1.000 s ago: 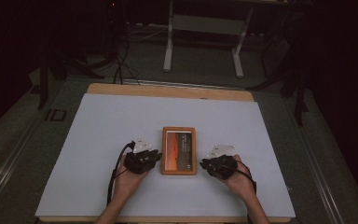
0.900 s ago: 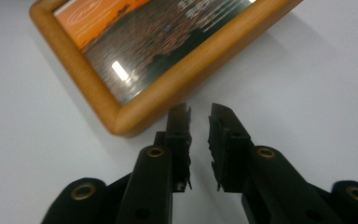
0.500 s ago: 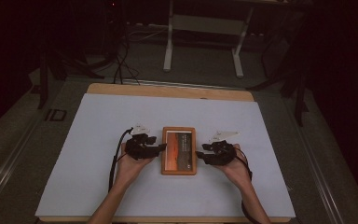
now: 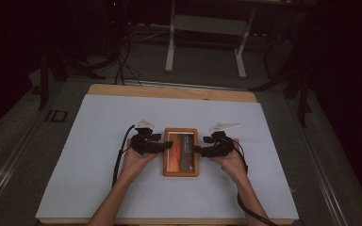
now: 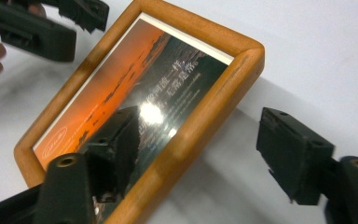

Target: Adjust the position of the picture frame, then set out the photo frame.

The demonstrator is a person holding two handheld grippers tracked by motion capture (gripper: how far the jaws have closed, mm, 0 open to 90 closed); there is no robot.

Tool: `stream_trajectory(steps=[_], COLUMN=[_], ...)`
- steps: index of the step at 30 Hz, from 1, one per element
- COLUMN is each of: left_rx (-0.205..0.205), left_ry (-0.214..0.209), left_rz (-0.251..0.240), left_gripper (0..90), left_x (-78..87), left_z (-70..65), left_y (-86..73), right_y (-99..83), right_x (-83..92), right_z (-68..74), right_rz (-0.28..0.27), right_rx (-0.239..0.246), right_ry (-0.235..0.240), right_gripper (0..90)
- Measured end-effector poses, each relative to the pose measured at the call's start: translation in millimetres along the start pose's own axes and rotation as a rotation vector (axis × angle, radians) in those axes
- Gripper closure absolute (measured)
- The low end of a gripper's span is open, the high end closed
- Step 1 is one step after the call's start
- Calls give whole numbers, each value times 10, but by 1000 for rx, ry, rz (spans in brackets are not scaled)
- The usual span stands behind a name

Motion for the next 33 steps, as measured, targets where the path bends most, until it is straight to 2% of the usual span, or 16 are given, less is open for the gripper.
stream_trajectory(steps=[2, 4, 9, 25, 28, 33], left_rx=[-2, 13, 39, 46, 51, 52], left_ry=[-1, -8, -17, -19, -18, -16], left_rz=[4, 2, 5, 44, 45, 40], left_gripper=[290, 290, 290, 288, 288, 289], left_x=[-9, -28, -68, -158, -157, -134], left_z=[7, 19, 30, 71, 78, 83], left_y=[-4, -9, -27, -114, -127, -119], right_y=[2, -4, -47, -65, -63, -28], right_x=[-13, -61, -126, -194, -208, -210], right_z=[-4, -16, -34, -75, -89, -93], right_rz=[0, 4, 22, -6, -11, -29], right_rx=[-8, -28, -43, -106, -118, -102], right_ry=[4, 18, 25, 87, 91, 72], right_gripper=[273, 244, 226, 229, 233, 247])
Point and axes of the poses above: each handheld gripper's, and its own axes: x roughly backward along the jaws, y roughly out of its top, z roughly to its left, the point moved 9 cm from there along -x, roughly forward along the jaws, and after that the axes turned 4 degrees about -z, right-handed, at the moved point
